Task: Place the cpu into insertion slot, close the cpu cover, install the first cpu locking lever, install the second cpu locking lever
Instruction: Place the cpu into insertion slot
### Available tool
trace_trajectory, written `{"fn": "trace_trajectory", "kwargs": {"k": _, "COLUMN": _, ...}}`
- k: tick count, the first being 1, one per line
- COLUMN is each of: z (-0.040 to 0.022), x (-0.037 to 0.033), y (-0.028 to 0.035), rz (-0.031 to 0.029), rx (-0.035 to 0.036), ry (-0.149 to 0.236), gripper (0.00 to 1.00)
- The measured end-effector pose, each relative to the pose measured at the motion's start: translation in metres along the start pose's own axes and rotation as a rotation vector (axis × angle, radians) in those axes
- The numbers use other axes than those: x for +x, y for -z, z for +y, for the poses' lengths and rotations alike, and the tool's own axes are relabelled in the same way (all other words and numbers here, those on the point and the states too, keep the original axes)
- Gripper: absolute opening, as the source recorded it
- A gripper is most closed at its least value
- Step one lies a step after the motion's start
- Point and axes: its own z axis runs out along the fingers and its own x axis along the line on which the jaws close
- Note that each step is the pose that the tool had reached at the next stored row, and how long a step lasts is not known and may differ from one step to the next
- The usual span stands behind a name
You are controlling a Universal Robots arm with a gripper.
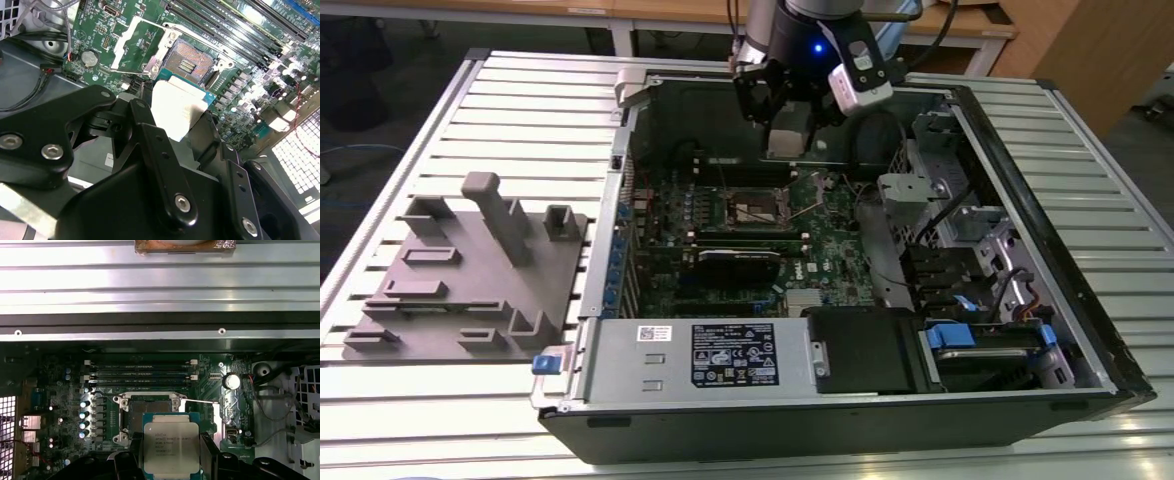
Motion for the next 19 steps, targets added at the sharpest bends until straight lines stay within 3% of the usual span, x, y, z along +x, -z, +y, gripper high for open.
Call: {"fn": "trace_trajectory", "kwargs": {"k": 19, "z": -0.0005, "x": -0.0001, "y": -0.0051, "rz": 0.0, "rx": -0.0004, "ry": 0.0, "gripper": 0.54}}
